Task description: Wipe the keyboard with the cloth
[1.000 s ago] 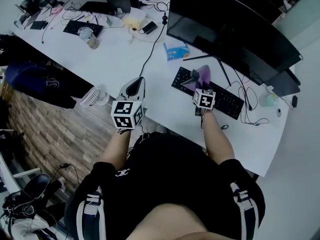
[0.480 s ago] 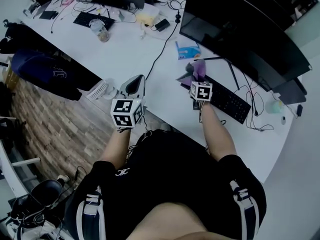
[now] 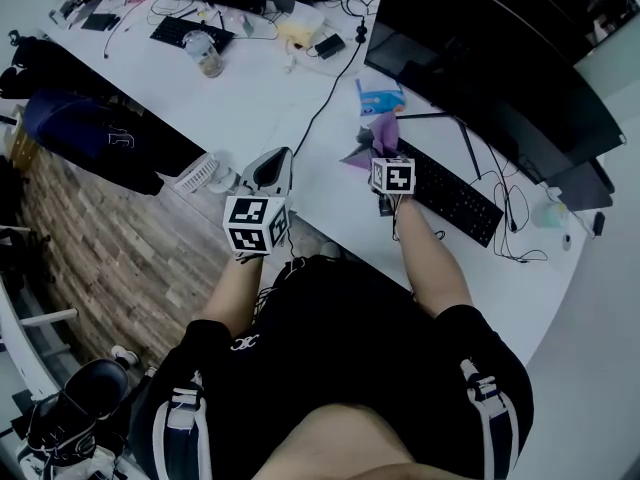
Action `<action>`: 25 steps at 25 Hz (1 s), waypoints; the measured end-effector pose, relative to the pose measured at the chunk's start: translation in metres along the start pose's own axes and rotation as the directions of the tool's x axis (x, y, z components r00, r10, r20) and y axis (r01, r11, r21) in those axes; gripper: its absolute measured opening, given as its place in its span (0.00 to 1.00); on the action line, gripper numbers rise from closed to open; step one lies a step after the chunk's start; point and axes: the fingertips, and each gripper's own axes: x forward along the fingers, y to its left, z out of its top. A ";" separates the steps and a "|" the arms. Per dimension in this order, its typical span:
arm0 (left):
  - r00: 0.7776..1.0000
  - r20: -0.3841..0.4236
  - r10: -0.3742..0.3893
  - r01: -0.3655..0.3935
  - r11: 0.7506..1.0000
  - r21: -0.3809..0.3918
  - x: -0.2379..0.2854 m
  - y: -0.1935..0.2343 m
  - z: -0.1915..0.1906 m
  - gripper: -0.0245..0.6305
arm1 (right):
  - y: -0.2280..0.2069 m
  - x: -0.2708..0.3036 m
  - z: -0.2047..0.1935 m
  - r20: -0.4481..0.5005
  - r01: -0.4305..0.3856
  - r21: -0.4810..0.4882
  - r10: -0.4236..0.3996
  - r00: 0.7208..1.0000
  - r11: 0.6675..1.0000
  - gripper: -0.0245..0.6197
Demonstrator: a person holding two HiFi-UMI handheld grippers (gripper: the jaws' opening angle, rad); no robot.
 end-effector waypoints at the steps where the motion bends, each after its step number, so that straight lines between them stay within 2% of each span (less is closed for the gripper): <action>1: 1.000 0.000 0.000 0.000 1.000 0.000 -0.001 0.001 -0.001 0.06 | 0.004 0.000 -0.001 -0.002 -0.003 -0.008 0.003 1.000 1.000 0.18; 8: 1.000 0.009 -0.002 0.002 1.000 -0.010 -0.006 0.004 -0.004 0.06 | 0.021 -0.006 -0.016 -0.017 -0.026 -0.024 0.025 1.000 0.999 0.18; 16: 0.999 0.008 -0.043 0.043 0.999 -0.017 -0.002 -0.006 -0.008 0.06 | 0.039 -0.020 -0.036 -0.042 -0.048 -0.067 0.046 0.998 0.997 0.18; 25: 0.995 -0.003 -0.096 0.096 0.995 -0.020 0.014 -0.025 -0.011 0.06 | 0.027 -0.035 -0.050 -0.037 -0.031 -0.047 0.030 0.999 0.998 0.18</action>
